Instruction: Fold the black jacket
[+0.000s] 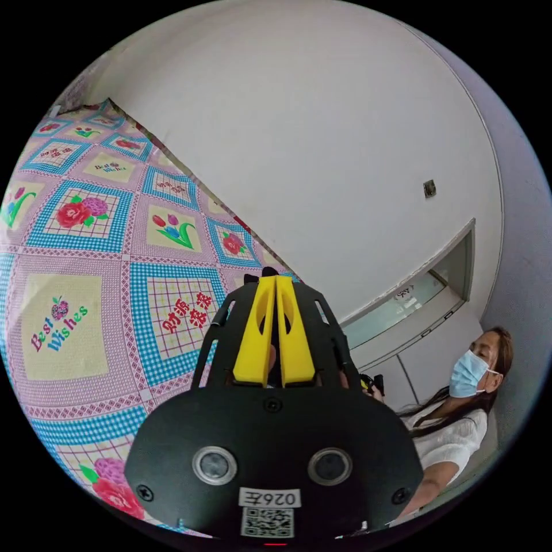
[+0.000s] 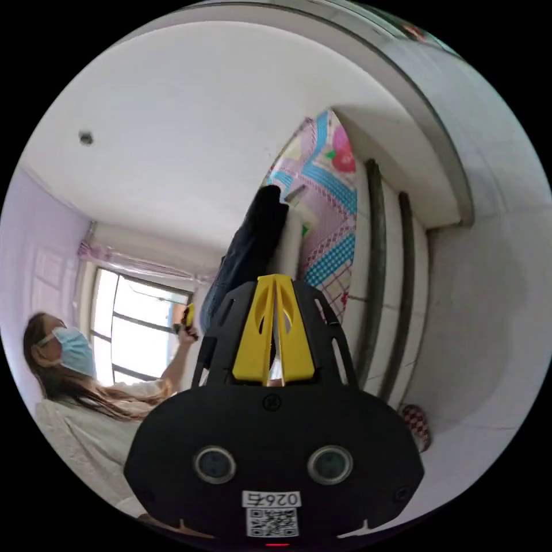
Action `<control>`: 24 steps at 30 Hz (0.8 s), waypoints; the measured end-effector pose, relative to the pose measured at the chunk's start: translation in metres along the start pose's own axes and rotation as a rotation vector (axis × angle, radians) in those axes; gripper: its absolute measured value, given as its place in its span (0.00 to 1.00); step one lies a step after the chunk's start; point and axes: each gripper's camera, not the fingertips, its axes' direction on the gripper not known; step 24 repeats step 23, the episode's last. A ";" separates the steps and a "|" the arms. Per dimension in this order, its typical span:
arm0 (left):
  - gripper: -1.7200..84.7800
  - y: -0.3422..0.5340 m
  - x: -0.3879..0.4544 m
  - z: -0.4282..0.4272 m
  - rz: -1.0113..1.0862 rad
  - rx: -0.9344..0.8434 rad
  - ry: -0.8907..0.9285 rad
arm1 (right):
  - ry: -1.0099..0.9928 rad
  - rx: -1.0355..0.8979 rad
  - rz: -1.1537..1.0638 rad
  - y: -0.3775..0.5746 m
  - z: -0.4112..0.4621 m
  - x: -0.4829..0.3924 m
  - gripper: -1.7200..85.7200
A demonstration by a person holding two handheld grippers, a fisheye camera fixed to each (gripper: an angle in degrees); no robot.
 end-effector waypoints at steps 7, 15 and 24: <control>0.01 0.114 0.102 -0.098 -0.063 0.045 0.147 | 0.127 -0.043 -0.611 0.015 0.039 -0.143 0.01; 0.01 0.307 0.251 -0.238 -0.333 0.515 -0.167 | -0.003 -0.192 -0.311 0.017 0.088 -0.078 0.01; 0.01 0.339 0.514 -0.320 -0.324 0.810 -0.795 | -0.096 -0.047 -0.807 0.109 0.074 -0.234 0.01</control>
